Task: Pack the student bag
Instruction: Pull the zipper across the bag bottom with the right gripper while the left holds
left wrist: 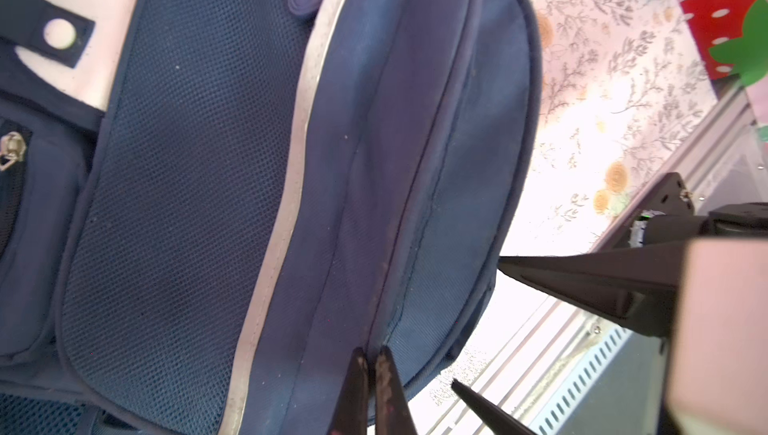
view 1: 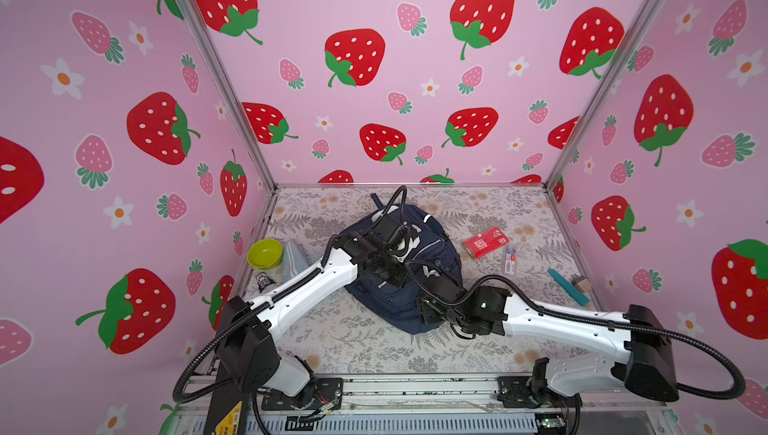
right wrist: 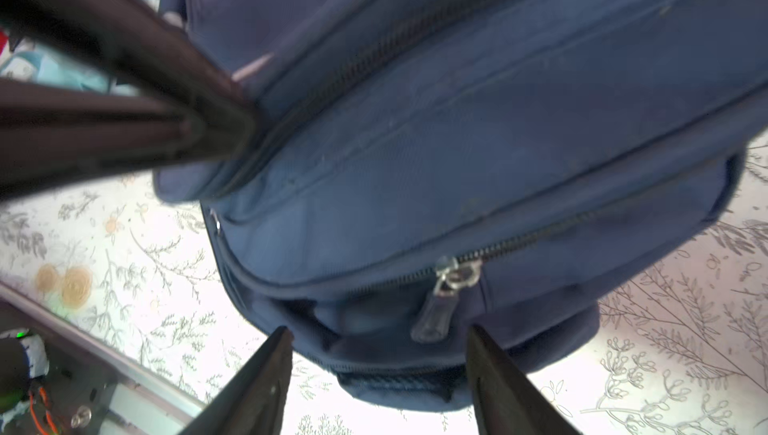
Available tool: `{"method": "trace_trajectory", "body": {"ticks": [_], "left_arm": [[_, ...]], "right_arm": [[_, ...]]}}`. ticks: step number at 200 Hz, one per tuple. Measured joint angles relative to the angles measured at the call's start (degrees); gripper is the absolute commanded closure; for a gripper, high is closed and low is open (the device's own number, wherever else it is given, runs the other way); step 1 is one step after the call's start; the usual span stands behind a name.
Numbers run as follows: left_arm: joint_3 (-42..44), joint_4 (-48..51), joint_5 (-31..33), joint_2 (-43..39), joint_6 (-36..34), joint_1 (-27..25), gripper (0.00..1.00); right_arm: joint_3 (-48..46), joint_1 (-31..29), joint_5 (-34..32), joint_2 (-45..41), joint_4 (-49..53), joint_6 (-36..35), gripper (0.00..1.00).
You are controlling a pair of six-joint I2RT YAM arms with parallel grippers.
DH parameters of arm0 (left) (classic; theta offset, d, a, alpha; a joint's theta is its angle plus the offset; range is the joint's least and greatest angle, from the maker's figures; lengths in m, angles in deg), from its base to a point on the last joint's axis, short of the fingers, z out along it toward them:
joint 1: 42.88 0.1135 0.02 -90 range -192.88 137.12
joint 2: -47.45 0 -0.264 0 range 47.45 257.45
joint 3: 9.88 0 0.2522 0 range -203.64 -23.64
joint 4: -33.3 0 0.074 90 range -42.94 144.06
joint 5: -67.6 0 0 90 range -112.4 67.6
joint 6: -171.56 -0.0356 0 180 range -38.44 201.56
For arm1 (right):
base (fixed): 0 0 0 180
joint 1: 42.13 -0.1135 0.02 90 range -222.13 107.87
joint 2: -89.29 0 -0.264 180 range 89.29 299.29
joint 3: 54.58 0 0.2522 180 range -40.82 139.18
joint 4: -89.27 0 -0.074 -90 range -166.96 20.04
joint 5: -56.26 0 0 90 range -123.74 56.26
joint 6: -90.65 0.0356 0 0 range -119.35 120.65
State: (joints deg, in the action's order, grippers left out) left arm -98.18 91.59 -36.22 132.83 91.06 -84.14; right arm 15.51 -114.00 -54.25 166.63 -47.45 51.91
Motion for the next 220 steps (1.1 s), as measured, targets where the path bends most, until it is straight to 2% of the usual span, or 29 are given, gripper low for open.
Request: {"method": "trace_trajectory", "body": {"ticks": [16,40,85,112,135,149,179,220], "left_arm": [[0.0,0.0,-0.7,0.0,0.1,0.0,1.0],[0.0,-0.2,-1.2,0.0,0.2,0.1,1.0],[0.0,-0.2,-2.2,0.0,0.2,0.6,1.0],[0.0,-0.9,-3.1,0.0,0.4,1.0,1.0],[0.0,-1.0,-4.0,0.0,0.9,1.6,1.0],[0.0,-1.0,-4.5,0.0,1.0,1.9,1.0],[0.0,-1.0,-5.5,0.0,1.3,2.4,1.0],[0.0,-1.6,-6.9,0.0,2.0,3.3,1.0]], "right_arm": [[0.0,0.7,-0.8,0.0,-0.2,0.7,0.46],[-0.1,2.4,-0.5,-0.1,-1.5,0.3,0.48],[-4.1,5.7,3.2,-3.1,-7.3,-2.1,0.69],[-6.5,7.8,6.2,-6.1,-9.1,-3.6,0.7],[-6.6,8.3,7.6,-6.3,-9.1,-4.7,0.6],[-6.6,8.5,8.1,-6.1,-9.1,-5.3,0.61],[-6.3,8.5,8.6,-4.7,-8.8,-6.3,0.65],[-6.2,8.3,8.7,-3.7,-6.9,-7.1,0.86]]}}
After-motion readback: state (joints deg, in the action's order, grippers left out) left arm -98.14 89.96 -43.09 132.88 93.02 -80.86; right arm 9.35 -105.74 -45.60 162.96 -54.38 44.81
